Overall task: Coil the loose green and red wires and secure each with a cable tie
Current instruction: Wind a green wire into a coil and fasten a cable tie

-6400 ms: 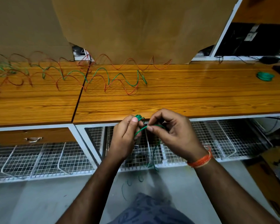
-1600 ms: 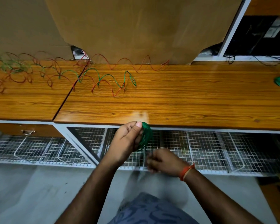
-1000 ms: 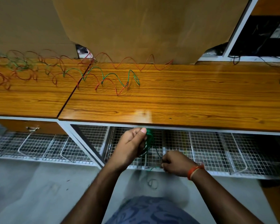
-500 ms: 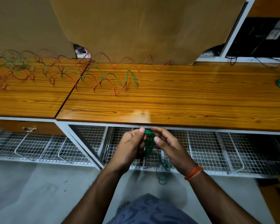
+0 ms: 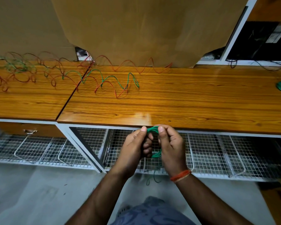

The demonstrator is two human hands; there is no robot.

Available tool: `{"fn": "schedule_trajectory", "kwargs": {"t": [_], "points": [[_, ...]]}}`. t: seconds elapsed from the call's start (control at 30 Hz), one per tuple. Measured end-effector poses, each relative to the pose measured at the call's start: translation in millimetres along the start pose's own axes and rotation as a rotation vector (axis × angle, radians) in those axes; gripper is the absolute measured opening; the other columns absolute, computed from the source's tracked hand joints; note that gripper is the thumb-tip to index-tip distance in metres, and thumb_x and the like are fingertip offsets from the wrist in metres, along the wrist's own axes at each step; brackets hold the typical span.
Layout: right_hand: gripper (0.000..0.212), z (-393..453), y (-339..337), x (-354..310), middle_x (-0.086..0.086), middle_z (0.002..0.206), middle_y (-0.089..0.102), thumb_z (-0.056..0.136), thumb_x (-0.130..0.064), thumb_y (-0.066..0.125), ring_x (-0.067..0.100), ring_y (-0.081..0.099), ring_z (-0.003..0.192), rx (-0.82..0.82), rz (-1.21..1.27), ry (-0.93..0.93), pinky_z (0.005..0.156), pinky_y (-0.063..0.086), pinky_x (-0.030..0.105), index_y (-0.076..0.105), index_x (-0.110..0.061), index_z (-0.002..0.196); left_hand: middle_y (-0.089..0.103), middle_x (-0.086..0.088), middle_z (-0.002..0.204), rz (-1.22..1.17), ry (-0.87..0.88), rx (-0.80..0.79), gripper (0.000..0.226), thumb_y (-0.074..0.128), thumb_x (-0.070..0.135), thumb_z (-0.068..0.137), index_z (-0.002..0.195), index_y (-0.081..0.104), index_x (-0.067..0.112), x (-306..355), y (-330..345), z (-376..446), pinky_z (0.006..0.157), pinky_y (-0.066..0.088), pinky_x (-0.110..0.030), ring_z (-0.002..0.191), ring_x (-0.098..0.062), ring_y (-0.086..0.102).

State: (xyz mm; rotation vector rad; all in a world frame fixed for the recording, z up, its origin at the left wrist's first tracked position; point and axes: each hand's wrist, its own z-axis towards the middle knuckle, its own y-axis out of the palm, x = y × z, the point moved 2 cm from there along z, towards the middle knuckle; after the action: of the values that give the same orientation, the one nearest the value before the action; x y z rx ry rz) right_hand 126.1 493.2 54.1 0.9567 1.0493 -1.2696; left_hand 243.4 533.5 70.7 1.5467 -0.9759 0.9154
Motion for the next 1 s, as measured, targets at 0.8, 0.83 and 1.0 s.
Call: {"fn": "schedule_trajectory", "kwargs": {"t": [0.8,0.83,1.0], "points": [[0.009,34.1,-2.8,-15.9,0.019,0.06,0.05,0.09,-0.023,0.071,0.034,0.044,0.058,0.191,0.423,0.247,0.052,0.035,0.031,0.065,-0.029,0.093,0.021,0.008,0.051,-0.302,-0.127,-0.274,0.041,0.04,0.038,0.107,0.082,0.057,0.01,9.1,19.3,5.3,0.047,0.02,-0.027,0.043,-0.01,0.014],[0.012,34.0,-2.2,-13.3,0.019,0.062,0.05,0.089,-0.022,0.071,0.033,0.045,0.06,0.193,0.454,0.283,0.052,0.036,0.031,0.065,-0.032,0.09,0.021,0.008,0.051,-0.297,-0.117,-0.272,0.038,0.044,0.037,0.105,0.079,0.056,0.012,9.0,18.7,4.4,0.046,0.019,-0.027,0.043,-0.009,0.015],[0.022,33.5,0.2,-15.1,0.006,0.062,0.051,0.097,0.0,0.059,0.016,0.046,0.041,0.205,0.565,0.421,0.038,0.035,0.019,0.05,-0.019,0.094,0.016,0.001,0.053,-0.16,-0.019,-0.135,0.032,0.053,0.034,0.096,0.069,0.049,0.017,11.9,23.2,1.6,0.044,0.013,-0.023,0.046,-0.013,0.011]]}}
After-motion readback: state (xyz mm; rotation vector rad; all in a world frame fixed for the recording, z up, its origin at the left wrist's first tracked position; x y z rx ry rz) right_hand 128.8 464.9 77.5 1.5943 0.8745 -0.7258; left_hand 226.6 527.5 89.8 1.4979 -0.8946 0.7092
